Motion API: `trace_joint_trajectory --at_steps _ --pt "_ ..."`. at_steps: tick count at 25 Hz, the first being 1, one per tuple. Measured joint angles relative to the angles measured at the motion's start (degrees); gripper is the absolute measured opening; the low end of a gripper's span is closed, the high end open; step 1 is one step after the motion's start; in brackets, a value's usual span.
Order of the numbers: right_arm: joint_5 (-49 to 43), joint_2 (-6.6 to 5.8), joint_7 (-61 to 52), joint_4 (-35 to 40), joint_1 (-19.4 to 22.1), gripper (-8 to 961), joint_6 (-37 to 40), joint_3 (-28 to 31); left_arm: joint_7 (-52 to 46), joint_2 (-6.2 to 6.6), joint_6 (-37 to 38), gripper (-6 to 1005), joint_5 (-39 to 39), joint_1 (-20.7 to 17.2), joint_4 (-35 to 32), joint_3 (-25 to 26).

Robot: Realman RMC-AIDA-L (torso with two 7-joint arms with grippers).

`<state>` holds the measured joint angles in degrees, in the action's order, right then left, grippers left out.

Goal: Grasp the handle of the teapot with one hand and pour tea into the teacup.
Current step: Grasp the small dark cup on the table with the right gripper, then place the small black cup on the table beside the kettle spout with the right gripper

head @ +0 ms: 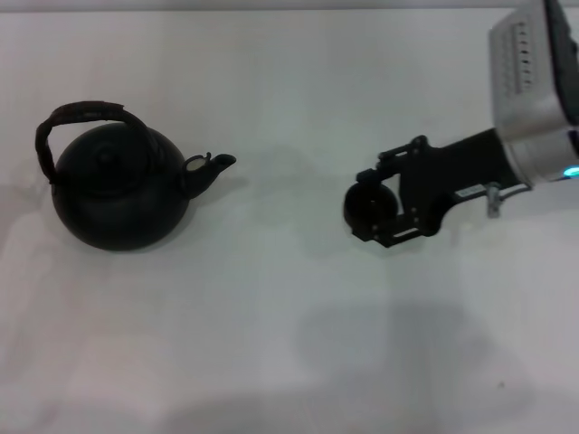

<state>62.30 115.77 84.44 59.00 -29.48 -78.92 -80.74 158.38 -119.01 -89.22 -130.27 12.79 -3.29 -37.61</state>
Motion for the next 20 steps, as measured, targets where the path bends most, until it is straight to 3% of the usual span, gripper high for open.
trace_joint_trajectory --at_steps 11,20 --pt "1.32 0.14 -6.66 -0.56 -4.08 762 13.18 -13.60 0.00 0.17 -0.08 798 0.02 0.51 -0.10 0.00" --pt "3.35 0.17 -7.34 -4.00 -4.51 773 18.34 -16.97 0.00 0.18 -0.15 797 0.02 0.37 -0.16 0.00"
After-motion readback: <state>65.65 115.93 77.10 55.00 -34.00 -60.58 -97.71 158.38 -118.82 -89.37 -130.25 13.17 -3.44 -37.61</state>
